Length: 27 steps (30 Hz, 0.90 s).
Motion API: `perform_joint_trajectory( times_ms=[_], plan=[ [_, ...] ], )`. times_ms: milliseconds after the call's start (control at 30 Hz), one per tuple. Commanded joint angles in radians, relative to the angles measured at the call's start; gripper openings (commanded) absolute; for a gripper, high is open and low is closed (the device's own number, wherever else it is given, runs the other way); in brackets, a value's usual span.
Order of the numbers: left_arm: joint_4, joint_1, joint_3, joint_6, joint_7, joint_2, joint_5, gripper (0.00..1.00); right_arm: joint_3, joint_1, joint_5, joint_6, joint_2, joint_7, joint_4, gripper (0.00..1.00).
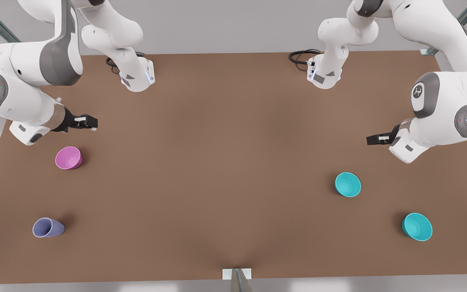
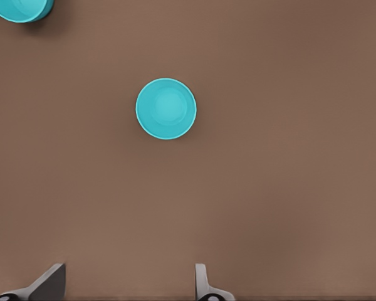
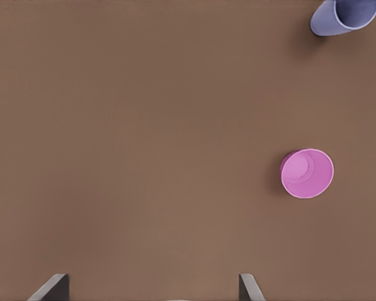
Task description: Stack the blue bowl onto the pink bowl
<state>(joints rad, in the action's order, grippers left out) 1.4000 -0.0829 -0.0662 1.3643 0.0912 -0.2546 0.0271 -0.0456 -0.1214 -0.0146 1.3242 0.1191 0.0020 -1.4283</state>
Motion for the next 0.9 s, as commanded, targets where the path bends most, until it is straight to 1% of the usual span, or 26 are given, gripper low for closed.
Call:
perform_joint_trajectory(
  times_ms=[0,133,167,200,267,300,400,467,500,567,633,733,767,800,867],
  plan=[
    [-0.003,0.000,-0.001,-0.051,-0.031,0.001,0.001,1.00,0.000,0.002,0.001,0.026,0.001,-0.005,0.000,1.00],
    [-0.003,0.000,-0.001,-0.045,-0.031,0.000,-0.001,1.00,-0.005,0.005,-0.002,0.021,0.008,-0.025,0.006,1.00],
    [-0.003,0.000,-0.001,-0.045,-0.031,0.000,-0.003,1.00,-0.022,0.045,0.002,0.004,0.036,-0.108,0.005,1.00],
    [-0.001,0.003,-0.001,-0.041,-0.031,-0.002,-0.003,1.00,-0.023,0.077,0.001,0.004,0.047,-0.123,0.003,1.00],
    [0.002,0.043,0.000,-0.037,-0.033,-0.002,0.007,1.00,-0.022,0.199,-0.012,0.044,0.131,-0.189,0.009,1.00],
    [0.002,0.043,0.002,-0.034,-0.033,-0.002,0.007,1.00,-0.022,0.267,-0.013,0.107,0.188,-0.200,0.008,1.00],
    [0.001,0.041,0.008,-0.047,-0.033,0.017,0.007,1.00,-0.020,0.384,-0.007,0.271,0.307,-0.310,-0.001,1.00],
    [0.004,0.043,0.016,-0.045,-0.109,0.012,0.007,1.00,-0.019,0.413,0.008,0.374,0.315,-0.355,-0.055,1.00],
    [0.005,0.072,0.016,-0.045,-0.146,0.014,0.019,1.00,-0.017,0.434,0.016,0.444,0.320,-0.401,-0.083,1.00],
    [0.002,0.075,0.014,-0.076,-0.148,0.032,0.022,1.00,-0.016,0.491,0.079,0.533,0.370,-0.527,-0.084,1.00],
    [0.017,0.081,0.014,-0.019,-0.151,0.028,0.020,1.00,-0.014,0.558,0.137,0.599,0.418,-0.626,-0.078,1.00],
    [0.056,0.120,0.014,-0.021,-0.153,0.028,0.019,1.00,-0.014,0.638,0.154,0.644,0.455,-0.672,-0.087,1.00],
    [0.070,0.132,0.014,-0.021,-0.154,0.028,0.020,1.00,-0.013,0.657,0.156,0.645,0.449,-0.707,-0.128,1.00],
    [0.074,0.133,0.014,-0.021,-0.153,0.026,0.019,1.00,-0.013,0.664,0.171,0.673,0.415,-0.724,-0.210,1.00],
    [0.099,0.155,0.014,-0.021,-0.154,0.028,0.014,1.00,-0.011,0.667,0.174,0.808,0.370,-0.790,-0.333,1.00]
  ],
)
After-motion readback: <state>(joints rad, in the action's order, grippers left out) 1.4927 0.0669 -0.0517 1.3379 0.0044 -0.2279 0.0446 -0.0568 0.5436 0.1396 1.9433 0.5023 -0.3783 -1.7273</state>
